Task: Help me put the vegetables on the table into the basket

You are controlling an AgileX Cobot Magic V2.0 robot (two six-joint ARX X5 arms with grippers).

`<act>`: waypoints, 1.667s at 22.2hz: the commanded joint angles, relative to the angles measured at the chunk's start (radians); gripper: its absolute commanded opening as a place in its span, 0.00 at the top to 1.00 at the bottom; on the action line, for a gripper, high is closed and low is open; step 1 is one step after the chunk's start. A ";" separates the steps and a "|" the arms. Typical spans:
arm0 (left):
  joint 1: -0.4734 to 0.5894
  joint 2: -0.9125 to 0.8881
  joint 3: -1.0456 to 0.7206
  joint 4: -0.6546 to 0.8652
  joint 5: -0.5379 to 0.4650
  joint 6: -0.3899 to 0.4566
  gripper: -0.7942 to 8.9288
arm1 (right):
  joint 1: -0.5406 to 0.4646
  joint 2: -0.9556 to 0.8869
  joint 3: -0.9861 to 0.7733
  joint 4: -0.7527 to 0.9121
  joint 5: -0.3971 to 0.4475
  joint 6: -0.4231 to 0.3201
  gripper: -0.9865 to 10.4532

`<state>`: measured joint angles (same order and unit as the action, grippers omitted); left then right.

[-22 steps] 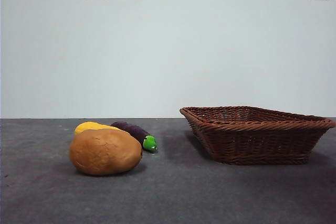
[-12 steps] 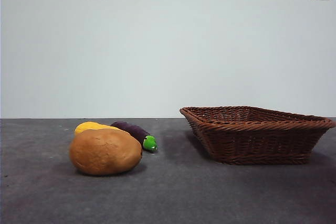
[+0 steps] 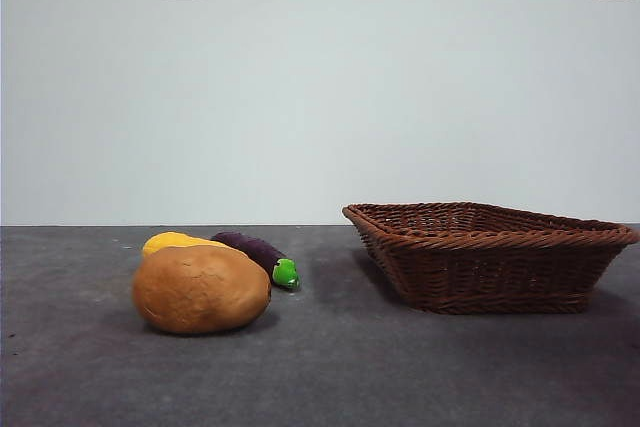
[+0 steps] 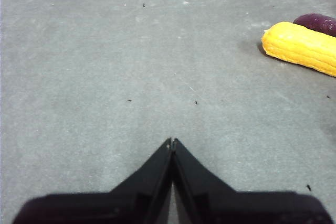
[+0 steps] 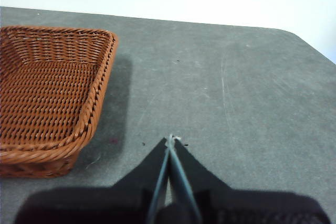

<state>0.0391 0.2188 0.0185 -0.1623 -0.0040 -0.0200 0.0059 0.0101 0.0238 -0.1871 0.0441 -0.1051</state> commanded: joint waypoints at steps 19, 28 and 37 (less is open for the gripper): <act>0.003 0.000 -0.010 0.017 0.005 -0.008 0.92 | 0.000 -0.001 -0.010 0.002 -0.021 0.398 0.91; 0.003 0.006 -0.010 0.105 0.023 -0.042 0.92 | 0.000 0.013 -0.009 0.005 -0.089 0.563 0.92; 0.003 0.056 0.110 0.096 0.101 -0.182 0.92 | 0.000 0.101 0.089 -0.053 -0.153 0.656 0.92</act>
<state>0.0391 0.2672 0.1112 -0.0788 0.0925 -0.1776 0.0063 0.1024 0.0940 -0.2485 -0.1059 0.5201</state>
